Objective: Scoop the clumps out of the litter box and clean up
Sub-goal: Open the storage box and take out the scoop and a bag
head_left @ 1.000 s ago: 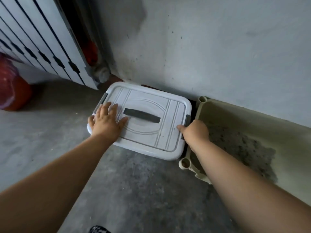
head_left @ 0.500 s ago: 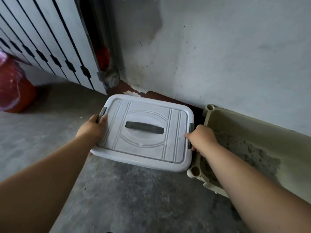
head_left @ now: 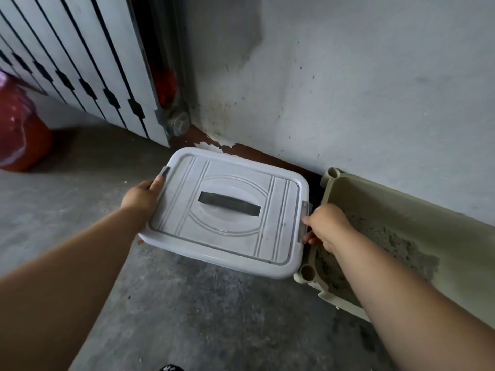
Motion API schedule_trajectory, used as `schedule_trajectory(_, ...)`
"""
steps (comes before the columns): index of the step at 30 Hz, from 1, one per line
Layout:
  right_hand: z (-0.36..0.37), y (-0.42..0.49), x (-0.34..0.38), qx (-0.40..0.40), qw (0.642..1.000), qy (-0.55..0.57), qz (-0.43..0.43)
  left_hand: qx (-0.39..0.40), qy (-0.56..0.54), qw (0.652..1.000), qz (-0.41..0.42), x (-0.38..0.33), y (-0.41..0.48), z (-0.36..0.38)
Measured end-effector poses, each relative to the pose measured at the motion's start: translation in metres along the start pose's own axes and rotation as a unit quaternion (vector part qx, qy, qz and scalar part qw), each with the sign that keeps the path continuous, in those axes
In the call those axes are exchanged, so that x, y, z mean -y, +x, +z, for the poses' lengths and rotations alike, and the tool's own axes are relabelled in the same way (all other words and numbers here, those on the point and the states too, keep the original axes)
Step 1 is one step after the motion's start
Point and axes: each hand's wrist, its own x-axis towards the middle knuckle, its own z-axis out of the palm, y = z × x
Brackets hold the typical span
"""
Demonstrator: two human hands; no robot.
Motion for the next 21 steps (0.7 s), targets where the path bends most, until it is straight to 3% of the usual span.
schedule_trajectory(9,0.002,0.001,-0.009,-0.020,0.999,-0.030,0.012,-0.018,-0.052,0.992,-0.112,0.007,0.005,-0.006)
schedule_trajectory(13,0.014,0.006,-0.006,-0.057,0.988,-0.140,-0.003,0.009,-0.024,0.999,-0.046,0.001,0.005,-0.006)
schedule_trajectory(16,0.019,-0.003,0.001,-0.039,0.978,-0.202,0.020,0.008,-0.015,1.000,0.002,0.001,0.004,-0.006)
schedule_trajectory(21,0.019,-0.006,-0.006,-0.059,0.977,-0.203,0.023,0.019,-0.012,1.000,0.012,0.005,0.008,-0.005)
